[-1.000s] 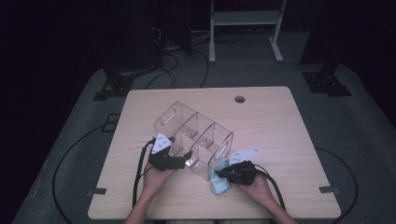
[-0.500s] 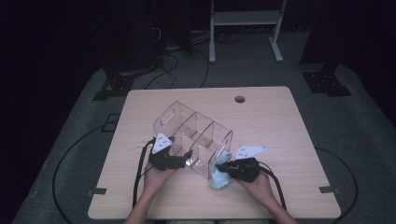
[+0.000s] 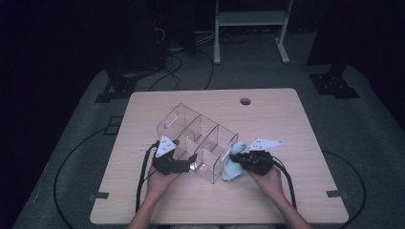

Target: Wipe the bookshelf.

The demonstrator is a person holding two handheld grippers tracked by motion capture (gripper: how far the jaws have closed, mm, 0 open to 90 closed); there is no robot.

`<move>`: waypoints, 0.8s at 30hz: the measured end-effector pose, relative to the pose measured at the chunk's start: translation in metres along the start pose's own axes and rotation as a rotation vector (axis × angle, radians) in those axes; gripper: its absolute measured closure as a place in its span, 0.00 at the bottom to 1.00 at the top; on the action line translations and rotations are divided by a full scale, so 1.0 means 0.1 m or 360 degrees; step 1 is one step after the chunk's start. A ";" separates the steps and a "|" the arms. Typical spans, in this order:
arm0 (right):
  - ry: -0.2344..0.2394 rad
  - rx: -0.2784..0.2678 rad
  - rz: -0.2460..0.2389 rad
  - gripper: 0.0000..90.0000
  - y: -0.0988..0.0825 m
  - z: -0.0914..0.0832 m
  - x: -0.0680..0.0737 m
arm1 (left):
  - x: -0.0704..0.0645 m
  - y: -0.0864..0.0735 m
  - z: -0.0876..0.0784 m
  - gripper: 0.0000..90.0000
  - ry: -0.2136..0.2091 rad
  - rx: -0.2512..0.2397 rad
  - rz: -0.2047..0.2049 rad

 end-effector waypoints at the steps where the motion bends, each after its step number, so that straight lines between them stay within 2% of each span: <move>1: 0.0051 0.0014 -0.0012 0.92 -0.01 0.02 0.08 | 0.00 0.00 0.00 0.09 -0.0003 0.0001 -0.0002; 2: 0.0103 0.0028 -0.0032 0.92 -0.02 0.04 0.14 | 0.00 0.00 0.00 0.09 -0.0004 0.0002 -0.0003; 3: 0.0128 0.0064 -0.0062 0.92 -0.03 0.07 0.22 | 0.00 0.00 -0.01 0.09 -0.0009 0.0005 0.0003; 4: 0.0128 0.0064 -0.0062 0.92 -0.03 0.07 0.22 | 0.00 0.00 -0.01 0.10 -0.0009 0.0005 0.0003; 5: 0.0079 0.0075 -0.0078 0.92 -0.01 0.04 0.17 | 0.00 0.00 -0.01 0.10 -0.0012 0.0012 0.0004; 7: 0.0052 0.0059 -0.0062 0.92 0.00 0.01 0.12 | 0.00 0.00 -0.02 0.10 -0.0018 0.0015 0.0007; 8: -0.0029 0.0006 0.0005 0.92 0.02 -0.06 -0.06 | 0.00 -0.01 -0.02 0.10 -0.0018 0.0012 0.0007; 12: -0.0060 -0.0032 0.0058 0.92 0.02 -0.09 -0.16 | -0.01 0.00 -0.01 0.09 -0.0007 0.0004 0.0010; 14: -0.0013 -0.0012 0.0017 0.92 0.01 -0.06 -0.06 | -0.01 0.00 -0.01 0.09 -0.0006 0.0005 0.0010; 16: -0.0031 0.0047 -0.0067 0.92 0.02 -0.03 0.03 | -0.01 0.00 -0.01 0.09 -0.0010 0.0008 0.0009; 17: -0.0037 0.0058 -0.0077 0.92 0.03 -0.04 0.03 | -0.01 0.00 -0.02 0.09 -0.0014 0.0006 0.0006; 19: -0.0087 0.0026 -0.0048 0.92 0.06 -0.10 -0.07 | -0.01 0.00 -0.02 0.09 -0.0015 0.0007 0.0005; 20: -0.0118 -0.0029 -0.0013 0.92 0.12 -0.17 -0.17 | -0.01 -0.01 -0.02 0.09 -0.0015 0.0007 0.0007; 21: -0.0133 -0.0059 -0.0004 0.92 0.16 -0.22 -0.20 | -0.01 -0.01 -0.02 0.09 -0.0017 0.0010 0.0009; 24: -0.0151 -0.0115 -0.0012 0.92 0.24 -0.30 -0.22 | -0.01 -0.01 -0.02 0.09 -0.0017 0.0009 0.0008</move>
Point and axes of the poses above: each handheld gripper's, and its own axes: z roughly forward along the jaws, y roughly out of its top, x roughly to its left, the point moved 3 cm from there along z, roughly forward along the jaws, and after that the axes turned 15 degrees about y, right-handed, at the moved point
